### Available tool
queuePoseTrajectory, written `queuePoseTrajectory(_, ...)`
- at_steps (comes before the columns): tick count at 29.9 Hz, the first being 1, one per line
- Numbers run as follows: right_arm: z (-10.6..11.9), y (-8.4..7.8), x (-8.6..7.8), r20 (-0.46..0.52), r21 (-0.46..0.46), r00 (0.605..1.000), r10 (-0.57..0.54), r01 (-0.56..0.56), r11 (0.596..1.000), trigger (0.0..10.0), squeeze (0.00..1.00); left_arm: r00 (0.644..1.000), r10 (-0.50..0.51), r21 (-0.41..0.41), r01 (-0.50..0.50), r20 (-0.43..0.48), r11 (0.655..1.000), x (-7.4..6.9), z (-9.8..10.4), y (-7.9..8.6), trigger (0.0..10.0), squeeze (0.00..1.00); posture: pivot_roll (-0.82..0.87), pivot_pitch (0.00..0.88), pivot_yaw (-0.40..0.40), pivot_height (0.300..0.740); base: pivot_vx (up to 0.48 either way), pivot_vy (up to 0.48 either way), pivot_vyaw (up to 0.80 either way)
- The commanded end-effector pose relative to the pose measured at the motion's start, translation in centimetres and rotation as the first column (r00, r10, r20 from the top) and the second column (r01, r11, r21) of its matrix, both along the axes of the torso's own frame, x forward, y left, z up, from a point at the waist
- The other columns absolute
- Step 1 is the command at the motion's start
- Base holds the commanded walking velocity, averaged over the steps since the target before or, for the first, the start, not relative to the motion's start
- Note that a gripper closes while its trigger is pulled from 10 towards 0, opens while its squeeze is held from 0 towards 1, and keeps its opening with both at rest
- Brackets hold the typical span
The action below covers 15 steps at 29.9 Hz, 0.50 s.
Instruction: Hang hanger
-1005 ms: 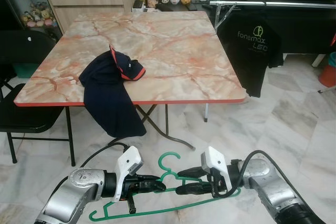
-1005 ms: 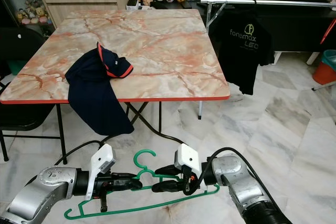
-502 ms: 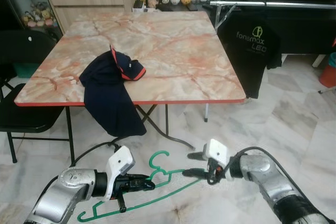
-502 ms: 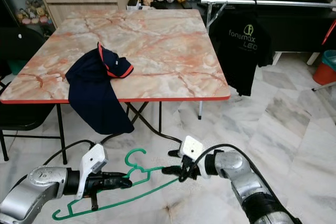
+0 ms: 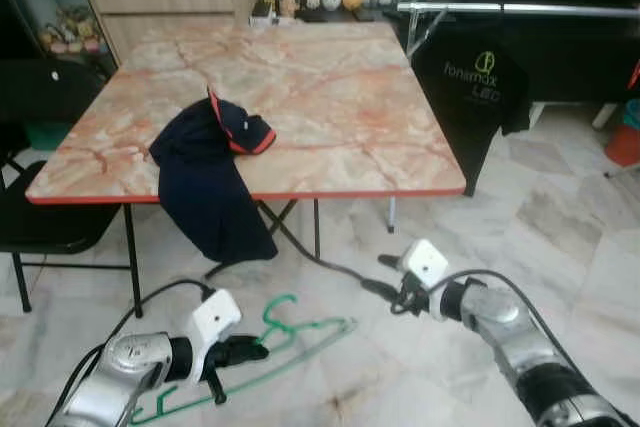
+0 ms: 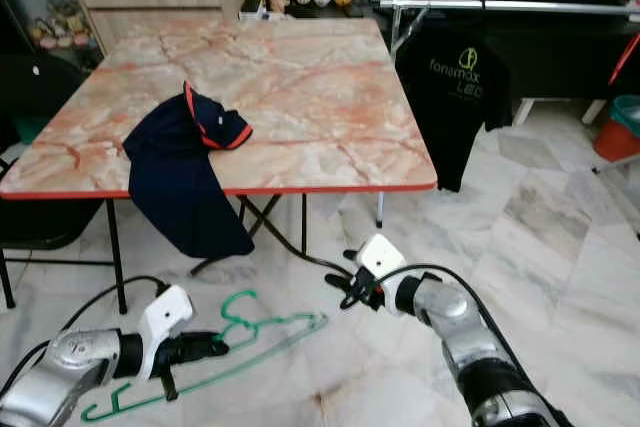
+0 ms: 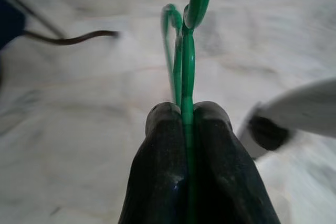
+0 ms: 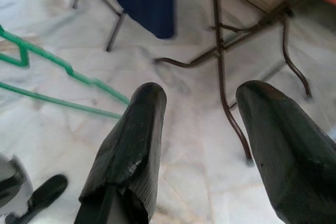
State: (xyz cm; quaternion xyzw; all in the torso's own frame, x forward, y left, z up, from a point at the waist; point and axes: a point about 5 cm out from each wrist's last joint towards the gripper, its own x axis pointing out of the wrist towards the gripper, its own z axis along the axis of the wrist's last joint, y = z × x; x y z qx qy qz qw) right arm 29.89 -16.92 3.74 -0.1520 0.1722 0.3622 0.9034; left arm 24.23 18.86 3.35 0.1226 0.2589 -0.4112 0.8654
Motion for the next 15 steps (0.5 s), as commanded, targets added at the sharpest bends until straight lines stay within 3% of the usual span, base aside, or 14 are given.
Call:
queuePoseTrajectory(1, -1.4, -0.8, -0.3, -0.021, -0.031, 0.990, -0.139, 0.138, 0.990, 10.0, 0.00, 0.988, 0.144, 0.037, -0.146, 0.054, 0.989, 0.5, -0.9, 1.2, 10.0, 0.00, 0.01, 0.000, -0.039, 0.740, 0.000, 0.000, 0.00)
queuePoseTrajectory(4, -3.5, -1.5, -1.5, -0.073, -0.070, 0.955, -0.289, 0.284, 0.956, 10.0, 0.00, 0.948, 0.314, 0.061, -0.317, 0.060, 0.946, -0.1, -3.0, 2.5, 10.0, 0.00, 0.01, 0.000, -0.037, 0.740, 0.000, 0.000, 0.00)
queuePoseTrajectory(5, -4.7, -1.9, -2.4, -0.113, -0.087, 0.918, -0.381, 0.372, 0.924, 10.0, 0.00, 0.914, 0.404, 0.107, -0.406, 0.047, 0.907, -0.9, -4.3, 3.4, 10.0, 0.00, 0.01, 0.000, -0.034, 0.740, 0.000, 0.000, 0.00)
queuePoseTrajectory(6, -4.7, -1.9, -2.4, -0.113, -0.087, 0.918, -0.381, 0.372, 0.924, 10.0, 0.00, 0.914, 0.404, 0.107, -0.406, 0.047, 0.907, -0.9, -4.3, 3.4, 10.0, 0.00, 0.01, 0.000, -0.034, 0.740, 0.000, 0.000, 0.00)
queuePoseTrajectory(8, -6.3, -2.4, -3.9, -0.193, -0.082, 0.846, -0.497, 0.491, 0.867, 10.0, 0.00, 0.847, 0.531, 0.142, -0.527, 0.014, 0.838, -2.5, -6.2, 4.4, 10.0, 0.00, 0.00, 0.000, -0.033, 0.740, 0.000, 0.000, 0.00)
queuePoseTrajectory(10, -7.2, -2.5, -4.8, -0.226, -0.106, 0.820, -0.526, 0.516, 0.850, 10.0, 0.00, 0.808, 0.590, 0.158, -0.581, -0.011, 0.799, -3.3, -7.0, 4.9, 10.0, 0.00, 0.01, 0.000, -0.033, 0.740, 0.000, 0.000, 0.00)
queuePoseTrajectory(11, -8.2, -2.5, -6.0, -0.277, -0.120, 0.776, -0.566, 0.557, 0.822, 10.0, 0.00, 0.788, 0.615, 0.182, -0.601, -0.027, 0.778, -4.3, -7.8, 5.1, 10.0, 0.00, 0.01, 0.000, -0.033, 0.740, 0.000, 0.000, 0.00)
queuePoseTrajectory(15, -10.1, -2.3, -8.6, -0.378, -0.153, 0.685, -0.623, 0.617, 0.772, 10.0, 0.00, 0.723, 0.685, 0.237, -0.651, -0.096, 0.721, -6.8, -9.6, 5.5, 10.0, 0.00, 0.00, 0.000, -0.030, 0.740, 0.000, 0.000, 0.00)
